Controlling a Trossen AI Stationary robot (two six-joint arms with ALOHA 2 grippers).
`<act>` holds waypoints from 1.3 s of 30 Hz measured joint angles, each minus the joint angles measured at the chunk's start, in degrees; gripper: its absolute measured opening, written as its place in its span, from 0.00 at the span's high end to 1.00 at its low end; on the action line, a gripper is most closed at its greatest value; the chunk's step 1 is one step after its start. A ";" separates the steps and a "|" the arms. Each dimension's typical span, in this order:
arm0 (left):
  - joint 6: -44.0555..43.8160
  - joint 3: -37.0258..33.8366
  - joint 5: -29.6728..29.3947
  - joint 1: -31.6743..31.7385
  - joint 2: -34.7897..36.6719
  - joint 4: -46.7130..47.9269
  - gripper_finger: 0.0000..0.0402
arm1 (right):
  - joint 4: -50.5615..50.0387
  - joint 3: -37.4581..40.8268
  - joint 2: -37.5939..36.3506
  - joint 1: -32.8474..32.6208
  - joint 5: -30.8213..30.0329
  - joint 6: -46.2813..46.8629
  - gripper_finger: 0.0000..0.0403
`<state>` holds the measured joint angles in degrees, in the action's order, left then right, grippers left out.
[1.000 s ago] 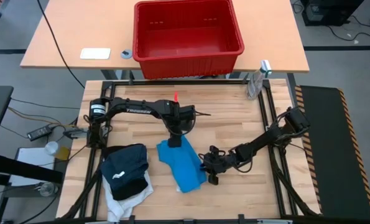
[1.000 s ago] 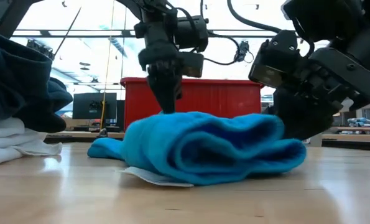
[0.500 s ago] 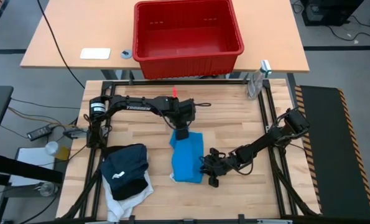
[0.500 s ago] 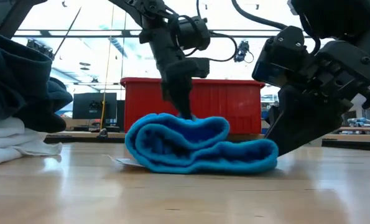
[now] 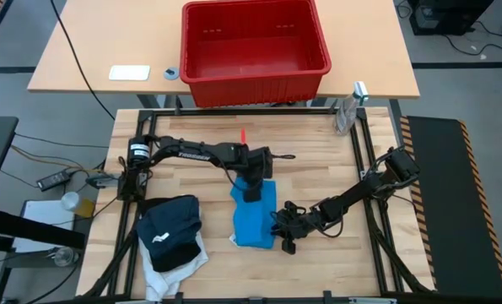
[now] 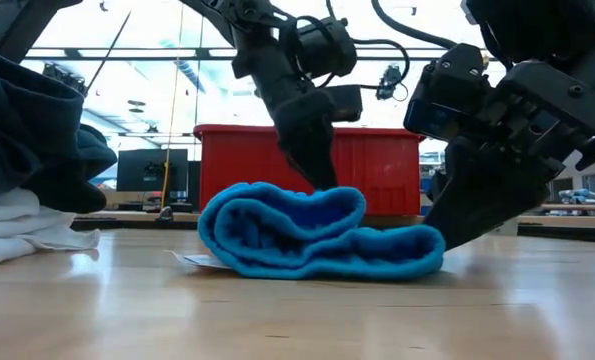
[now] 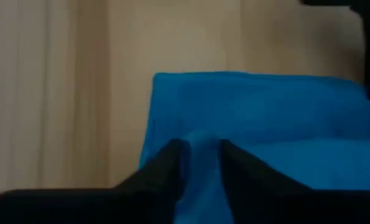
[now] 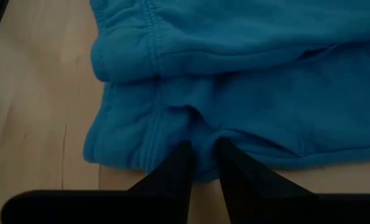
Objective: Fold Laundry from Bin
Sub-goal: Fold the blue shorts
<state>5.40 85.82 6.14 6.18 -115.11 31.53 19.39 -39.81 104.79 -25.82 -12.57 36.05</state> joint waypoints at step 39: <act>-3.81 -15.03 6.20 4.48 5.55 4.14 0.56 | -3.38 -0.08 -9.18 12.80 3.35 13.84 0.75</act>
<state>1.58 70.79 12.35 10.66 -109.56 35.67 16.01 -39.90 95.61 -13.02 -9.22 49.89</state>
